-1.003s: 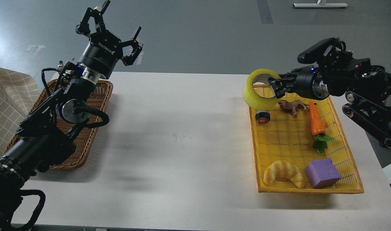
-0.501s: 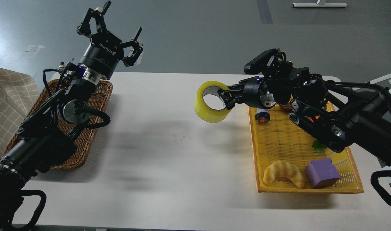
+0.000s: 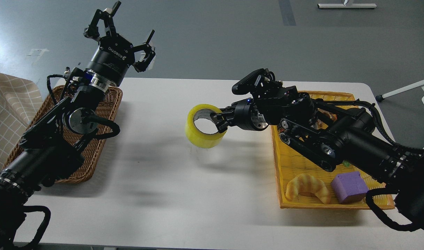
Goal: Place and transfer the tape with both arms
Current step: 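Lift the tape roll out of the tray toward the table center, then lower the tape roll onto the table and release it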
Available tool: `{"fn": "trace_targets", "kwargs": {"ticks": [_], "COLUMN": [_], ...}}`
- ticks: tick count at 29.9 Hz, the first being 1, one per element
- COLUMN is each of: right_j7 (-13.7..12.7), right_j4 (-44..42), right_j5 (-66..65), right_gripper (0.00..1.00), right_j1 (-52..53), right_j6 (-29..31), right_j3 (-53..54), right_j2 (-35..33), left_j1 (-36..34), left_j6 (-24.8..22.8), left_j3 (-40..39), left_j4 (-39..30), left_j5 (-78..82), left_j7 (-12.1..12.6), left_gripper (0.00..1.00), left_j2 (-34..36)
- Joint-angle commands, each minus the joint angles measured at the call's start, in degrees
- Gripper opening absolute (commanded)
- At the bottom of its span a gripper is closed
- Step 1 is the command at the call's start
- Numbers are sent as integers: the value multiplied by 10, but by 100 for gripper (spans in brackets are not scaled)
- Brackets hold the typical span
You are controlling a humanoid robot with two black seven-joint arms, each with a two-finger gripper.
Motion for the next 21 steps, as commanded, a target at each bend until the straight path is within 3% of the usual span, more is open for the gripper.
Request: {"fn": "trace_targets", "kwargs": {"ticks": [1, 21], "right_j7": [0, -1], "right_j4": [-21, -60], "right_j5": [-1, -4], "right_gripper": [0, 0], "right_j1": [-1, -8], "right_j6": [0, 0], "right_j3": [-3, -4], "right_j2": [16, 17], "left_j1": [0, 0], "left_j6": [0, 0], "left_j3": [0, -1], "left_j4": [0, -1], "left_j5": [0, 0], "left_j7": [0, -2], "left_gripper": [98, 98], "left_j2": [-2, -3]}}
